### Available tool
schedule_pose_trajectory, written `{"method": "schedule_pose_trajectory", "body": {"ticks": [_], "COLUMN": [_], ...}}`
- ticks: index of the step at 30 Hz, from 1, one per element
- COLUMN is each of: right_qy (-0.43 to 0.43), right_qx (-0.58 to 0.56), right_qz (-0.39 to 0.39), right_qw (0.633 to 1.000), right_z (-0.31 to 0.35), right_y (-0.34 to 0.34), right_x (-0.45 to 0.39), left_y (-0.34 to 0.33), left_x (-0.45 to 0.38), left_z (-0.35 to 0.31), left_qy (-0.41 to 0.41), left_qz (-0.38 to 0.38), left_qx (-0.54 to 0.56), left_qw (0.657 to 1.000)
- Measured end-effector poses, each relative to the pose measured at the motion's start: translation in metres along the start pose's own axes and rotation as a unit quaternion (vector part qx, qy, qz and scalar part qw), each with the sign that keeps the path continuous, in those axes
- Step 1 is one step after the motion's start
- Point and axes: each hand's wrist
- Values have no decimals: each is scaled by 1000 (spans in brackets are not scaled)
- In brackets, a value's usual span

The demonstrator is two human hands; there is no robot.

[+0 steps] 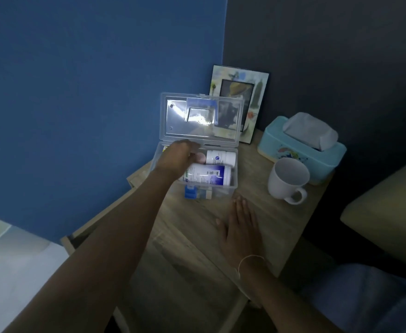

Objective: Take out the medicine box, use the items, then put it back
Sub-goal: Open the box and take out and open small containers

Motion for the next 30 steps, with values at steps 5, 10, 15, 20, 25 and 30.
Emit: {"method": "schedule_pose_trajectory", "body": {"ticks": [5,10,15,20,25,30], "right_qy": [1,-5,-6,-2,-2,-6], "right_qx": [-15,-17,-26,-32,-27,-21], "right_qz": [-7,-7,0,0,-7,-13], "right_qw": [1000,1000,1000,999,1000,1000], "right_z": [1,3,2,2,2,0], "right_y": [1,1,1,3,1,-3], "right_x": [1,0,0,1,1,0], "left_y": [-2,-3,-7,-10,-10,-6], "left_x": [-18,-29,-32,-33,-29,-19], "left_z": [0,-5,-11,-2,6,8], "left_qy": [32,60,62,75,68,56], "left_qz": [43,46,33,34,16,-35], "left_qx": [-31,-67,-77,-21,22,40], "left_qw": [998,995,995,996,997,997]}}
Point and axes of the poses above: each hand's wrist, its own x-axis away from the middle knuckle, its own y-axis out of the back of the hand, z = x × y, and after that the axes turned 5 degrees about x, right-handed
